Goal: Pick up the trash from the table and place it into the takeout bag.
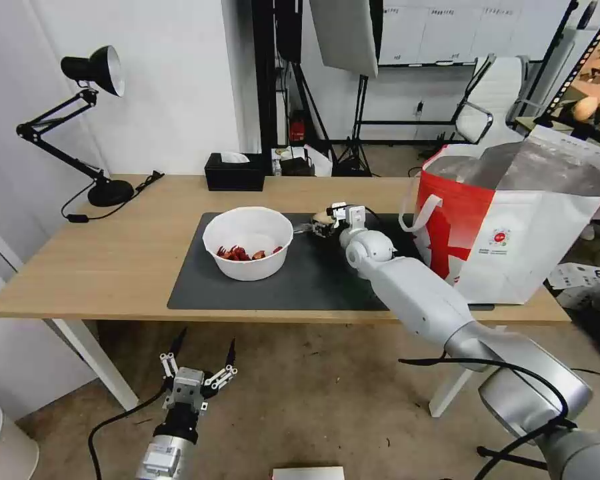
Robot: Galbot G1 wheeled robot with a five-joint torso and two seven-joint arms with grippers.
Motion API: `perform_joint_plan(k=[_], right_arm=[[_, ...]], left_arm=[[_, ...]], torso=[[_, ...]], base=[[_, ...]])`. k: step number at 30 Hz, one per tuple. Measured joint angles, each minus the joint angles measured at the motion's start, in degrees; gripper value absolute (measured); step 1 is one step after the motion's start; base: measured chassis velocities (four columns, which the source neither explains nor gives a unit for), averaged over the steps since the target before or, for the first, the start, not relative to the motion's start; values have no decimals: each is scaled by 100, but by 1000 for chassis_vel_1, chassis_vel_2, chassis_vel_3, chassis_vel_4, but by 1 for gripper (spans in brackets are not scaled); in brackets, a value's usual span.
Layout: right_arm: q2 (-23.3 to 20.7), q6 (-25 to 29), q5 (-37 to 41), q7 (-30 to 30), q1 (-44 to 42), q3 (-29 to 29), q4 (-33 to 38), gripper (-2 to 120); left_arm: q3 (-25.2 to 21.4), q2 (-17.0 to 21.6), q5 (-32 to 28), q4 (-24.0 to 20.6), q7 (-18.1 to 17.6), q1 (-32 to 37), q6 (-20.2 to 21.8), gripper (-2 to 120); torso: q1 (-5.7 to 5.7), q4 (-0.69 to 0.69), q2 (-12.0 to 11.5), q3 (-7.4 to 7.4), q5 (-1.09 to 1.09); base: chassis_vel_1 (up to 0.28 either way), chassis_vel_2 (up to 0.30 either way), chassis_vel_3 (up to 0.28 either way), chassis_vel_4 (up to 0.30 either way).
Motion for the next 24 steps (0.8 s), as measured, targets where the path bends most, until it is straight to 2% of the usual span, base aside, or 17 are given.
perform_joint_plan(k=[5, 6, 9, 13, 20, 22, 23, 24], right_arm=[[-74, 16, 63, 18, -125, 70, 195, 29], [-74, 16, 63, 18, -125, 70, 195, 29], [-186, 81, 117, 67, -287, 138, 451, 15], [-392, 227, 186, 116, -471, 190, 923, 7], [-991, 731, -336, 303, -749, 172, 2151, 5], [-1395, 993, -691, 388, -912, 310, 2890, 5], [-1395, 993, -691, 388, -912, 310, 2890, 5], [-1708, 1128, -810, 512, -1006, 461, 3382, 5]], left_arm=[[2, -12, 34, -26, -1, 34, -13, 100], [2, -12, 34, -26, -1, 34, -13, 100], [18, -14, 81, -26, -1, 46, -18, 100], [42, 25, 135, -1, -1, 76, -47, 100], [77, 22, 148, -5, -2, 82, -66, 100], [104, 15, 147, -28, -4, 75, -66, 100], [104, 15, 147, -28, -4, 75, -66, 100], [114, 20, 142, -36, -4, 65, -66, 100]], torso=[[0, 1, 0, 0, 0], [0, 1, 0, 0, 0], [0, 1, 0, 0, 0], [0, 0, 0, 0, 1], [0, 1, 0, 0, 1], [0, 2, 0, 0, 1], [0, 2, 0, 0, 1], [0, 1, 0, 0, 1]], base=[[0, 0, 0, 0], [0, 0, 0, 0], [0, 0, 0, 0], [0, 0, 0, 0], [0, 0, 0, 0], [0, 0, 0, 0], [0, 0, 0, 0], [0, 0, 0, 0]])
